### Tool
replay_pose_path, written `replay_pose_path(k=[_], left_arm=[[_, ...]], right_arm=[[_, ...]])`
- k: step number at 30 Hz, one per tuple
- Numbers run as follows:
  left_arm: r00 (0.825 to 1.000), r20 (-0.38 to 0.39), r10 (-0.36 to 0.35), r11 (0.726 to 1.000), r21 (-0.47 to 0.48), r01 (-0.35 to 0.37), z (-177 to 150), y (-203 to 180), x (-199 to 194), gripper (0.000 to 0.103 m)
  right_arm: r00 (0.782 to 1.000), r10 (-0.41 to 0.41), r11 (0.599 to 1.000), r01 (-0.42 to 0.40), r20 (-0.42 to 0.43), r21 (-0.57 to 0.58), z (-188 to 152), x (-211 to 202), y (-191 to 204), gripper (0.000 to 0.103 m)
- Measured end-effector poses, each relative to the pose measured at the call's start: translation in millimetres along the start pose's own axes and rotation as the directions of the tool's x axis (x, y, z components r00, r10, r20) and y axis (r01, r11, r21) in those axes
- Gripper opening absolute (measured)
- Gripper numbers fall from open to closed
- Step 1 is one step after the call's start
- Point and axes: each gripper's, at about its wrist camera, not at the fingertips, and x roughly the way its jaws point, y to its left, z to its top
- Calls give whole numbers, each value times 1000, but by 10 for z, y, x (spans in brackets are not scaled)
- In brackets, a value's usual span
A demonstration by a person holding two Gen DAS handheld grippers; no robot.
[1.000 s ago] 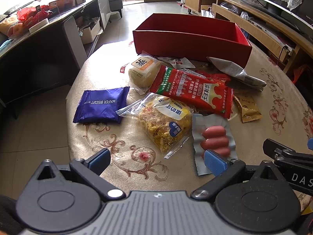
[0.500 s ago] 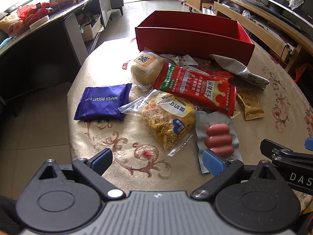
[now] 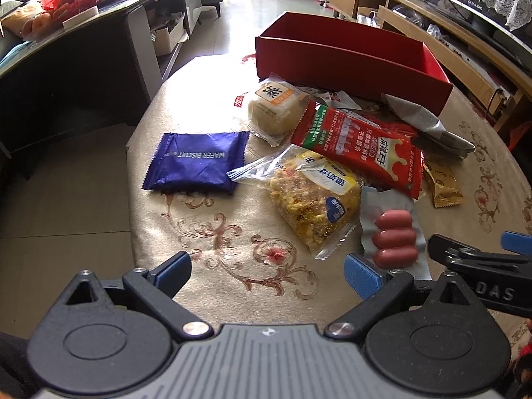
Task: Organize snacks
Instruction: 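Move the right gripper toward the vacuum-packed sausages and open it, then grasp the sausage pack with the right gripper and lift it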
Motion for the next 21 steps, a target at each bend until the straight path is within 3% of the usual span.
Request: replay_pose_path(k=[12, 16, 21], left_arm=[[1000, -13, -8, 1000, -21, 8, -58, 201, 28, 96], [999, -34, -9, 1000, -20, 9, -75, 223, 74, 96], [998, -48, -29, 999, -14, 29, -76, 211, 96, 96]], right_arm=[[991, 125, 992, -125, -47, -5, 170, 242, 269, 103], [994, 76, 993, -83, -81, -87, 146, 387, 459, 100], [990, 60, 993, -71, -125, -92, 128, 493, 495, 95]])
